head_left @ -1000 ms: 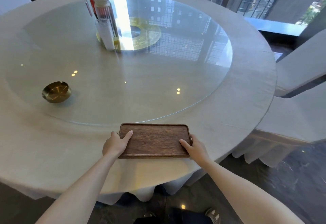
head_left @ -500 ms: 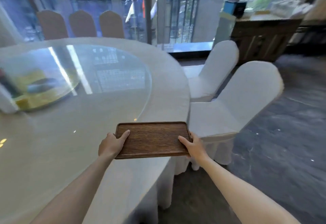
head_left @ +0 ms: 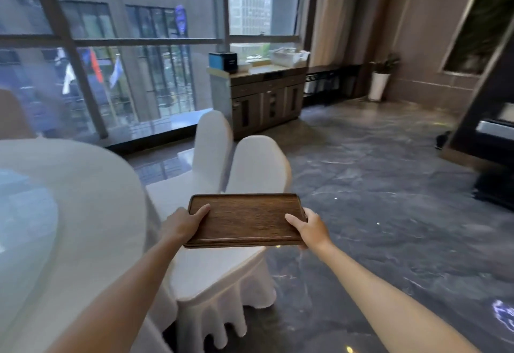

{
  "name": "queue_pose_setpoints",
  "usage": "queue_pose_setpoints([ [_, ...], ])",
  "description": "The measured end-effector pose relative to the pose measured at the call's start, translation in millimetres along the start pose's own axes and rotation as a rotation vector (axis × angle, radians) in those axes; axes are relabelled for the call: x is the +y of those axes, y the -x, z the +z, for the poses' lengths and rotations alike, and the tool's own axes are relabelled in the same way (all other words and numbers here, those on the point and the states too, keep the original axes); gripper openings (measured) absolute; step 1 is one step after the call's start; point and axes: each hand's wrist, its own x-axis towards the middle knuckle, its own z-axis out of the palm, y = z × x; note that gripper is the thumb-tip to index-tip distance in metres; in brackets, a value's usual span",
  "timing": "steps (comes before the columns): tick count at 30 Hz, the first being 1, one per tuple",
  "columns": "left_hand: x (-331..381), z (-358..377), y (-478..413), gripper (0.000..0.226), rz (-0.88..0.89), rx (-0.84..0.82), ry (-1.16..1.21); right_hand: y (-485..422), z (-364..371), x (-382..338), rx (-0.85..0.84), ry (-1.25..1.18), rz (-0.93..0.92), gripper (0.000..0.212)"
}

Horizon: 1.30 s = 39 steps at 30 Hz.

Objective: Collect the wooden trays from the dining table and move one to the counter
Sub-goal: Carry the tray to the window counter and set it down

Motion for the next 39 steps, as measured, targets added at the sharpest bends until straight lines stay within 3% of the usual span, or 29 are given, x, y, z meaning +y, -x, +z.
queue_pose_setpoints([
  [9,155,104,-110,0.069,0.163,-0.129,0.059,-132,-124,5,0.202,0.039,0.050,0.012],
  [20,334,205,-301,0.066,0.284,-0.160,0.056,-361,-208,9,0.351,0.071,0.069,0.016],
  [27,409,260,-408,0.056,0.263,-0.167,0.013,-492,-235,21,0.319,0.043,0.097,0.022],
  [30,434,288,-460,0.062,0.227,-0.158,0.010,-561,-243,31,0.287,0.036,0.099,0.017],
  [34,478,327,-540,0.070,0.199,-0.137,0.023,-665,-260,40,0.254,0.056,0.075,0.017],
  [39,559,356,-636,0.061,0.166,-0.087,0.030,-812,-292,29,0.196,0.064,0.042,0.017],
])
